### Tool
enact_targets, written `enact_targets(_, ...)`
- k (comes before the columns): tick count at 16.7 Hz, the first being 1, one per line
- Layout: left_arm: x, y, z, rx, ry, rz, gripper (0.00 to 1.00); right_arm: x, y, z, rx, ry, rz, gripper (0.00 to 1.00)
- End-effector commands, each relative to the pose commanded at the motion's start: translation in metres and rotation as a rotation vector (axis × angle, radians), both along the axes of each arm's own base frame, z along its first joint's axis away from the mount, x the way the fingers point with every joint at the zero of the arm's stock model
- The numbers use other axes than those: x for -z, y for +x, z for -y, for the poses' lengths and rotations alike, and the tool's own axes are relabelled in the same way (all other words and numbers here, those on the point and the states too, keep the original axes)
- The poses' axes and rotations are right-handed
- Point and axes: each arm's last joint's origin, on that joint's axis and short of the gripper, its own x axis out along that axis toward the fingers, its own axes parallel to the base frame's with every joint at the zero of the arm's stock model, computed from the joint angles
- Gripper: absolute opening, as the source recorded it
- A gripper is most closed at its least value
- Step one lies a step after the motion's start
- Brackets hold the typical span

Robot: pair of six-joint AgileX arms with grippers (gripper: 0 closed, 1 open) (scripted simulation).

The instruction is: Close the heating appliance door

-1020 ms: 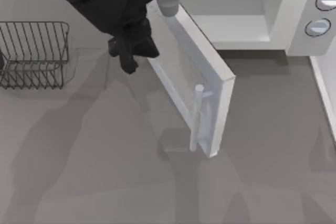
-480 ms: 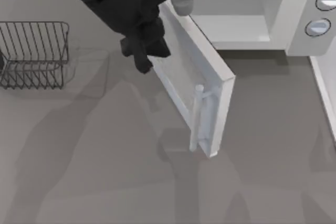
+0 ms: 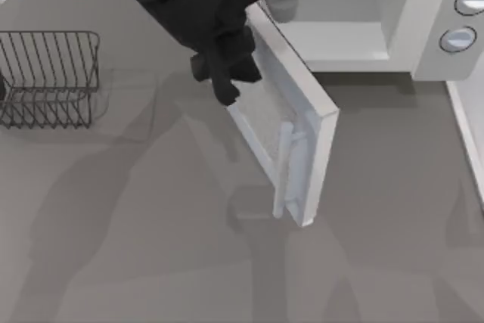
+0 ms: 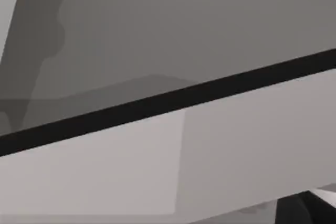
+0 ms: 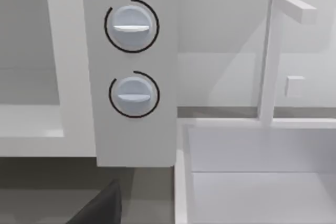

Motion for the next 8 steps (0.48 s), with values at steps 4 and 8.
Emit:
enact_targets(4,0.0,-0.0003,0.005,0.0,0.0,0.0,0.0,0.0,0.0,0.0,0.0,0.0,0.0,1.0)
enact_targets(8,-0.0007,-0.0001,0.0126,-0.004,-0.001,0.0,0.0,0.0,0.0,0.0,0.0,0.0,0.0,1.0)
